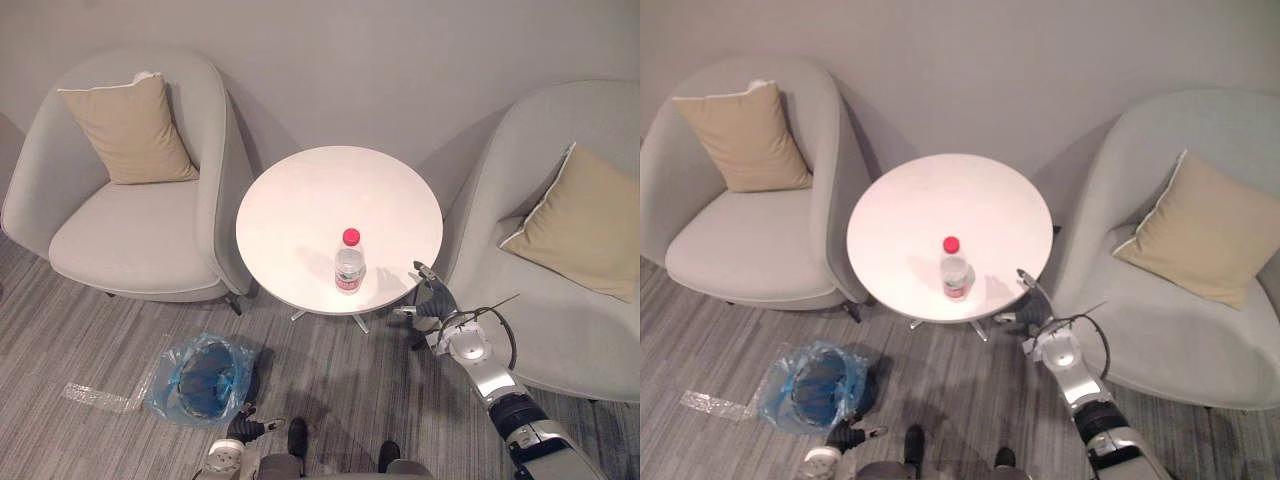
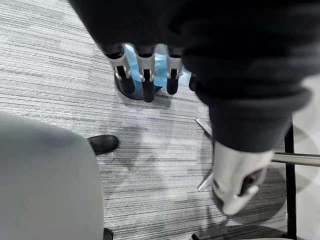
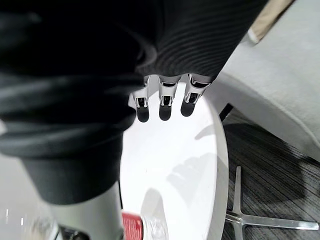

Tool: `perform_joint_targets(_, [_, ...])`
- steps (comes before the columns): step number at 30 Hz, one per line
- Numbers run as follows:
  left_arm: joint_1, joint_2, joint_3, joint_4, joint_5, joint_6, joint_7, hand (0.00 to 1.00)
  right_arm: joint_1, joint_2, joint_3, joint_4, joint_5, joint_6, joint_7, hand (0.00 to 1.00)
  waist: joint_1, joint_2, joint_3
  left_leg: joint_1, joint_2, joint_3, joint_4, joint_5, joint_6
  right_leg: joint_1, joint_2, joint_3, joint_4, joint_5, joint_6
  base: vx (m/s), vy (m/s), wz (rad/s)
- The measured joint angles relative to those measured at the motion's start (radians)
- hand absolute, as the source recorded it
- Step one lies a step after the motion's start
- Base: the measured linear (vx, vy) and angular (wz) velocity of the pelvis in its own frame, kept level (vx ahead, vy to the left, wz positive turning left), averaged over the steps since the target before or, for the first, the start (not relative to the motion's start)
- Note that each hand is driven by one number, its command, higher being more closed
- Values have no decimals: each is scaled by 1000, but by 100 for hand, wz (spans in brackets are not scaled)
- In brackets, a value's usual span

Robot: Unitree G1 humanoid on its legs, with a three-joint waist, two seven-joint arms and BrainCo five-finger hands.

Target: Gather rubbish on tea table into small bin, then transfer packed bag to large trash can.

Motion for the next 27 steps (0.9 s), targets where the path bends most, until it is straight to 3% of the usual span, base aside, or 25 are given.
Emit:
perform_joint_targets(16, [-27,-1,-9,-45,-44,-14,5,0,-229,36,24,98,31,0,-84,0,38,7,82,-91,-5,-70,36,5,1,-38,-2,-58,16,6,-6,3,1,15])
perform_joint_targets(20, [-48,-2,-16,-55,-63,-19,5,0,-283,44,26,144,49,0,-97,0,68,11,115,-109,-9,-90,49,5,0,-39,-3,-76,18,6,-6,-29,2,16])
perform_joint_targets(21, [-51,-1,-30,-55,-63,-26,7,0,-299,47,30,155,52,0,-100,100,70,15,119,-121,-11,-103,53,6,0,-42,-5,-89,20,6,-6,-44,0,23])
perform_joint_targets(27, [-58,-2,-40,-68,-83,-28,15,0,-373,77,42,209,57,11,-112,100,77,24,141,-139,-21,-138,53,20,-2,-42,-11,-127,25,6,-7,-23,7,23])
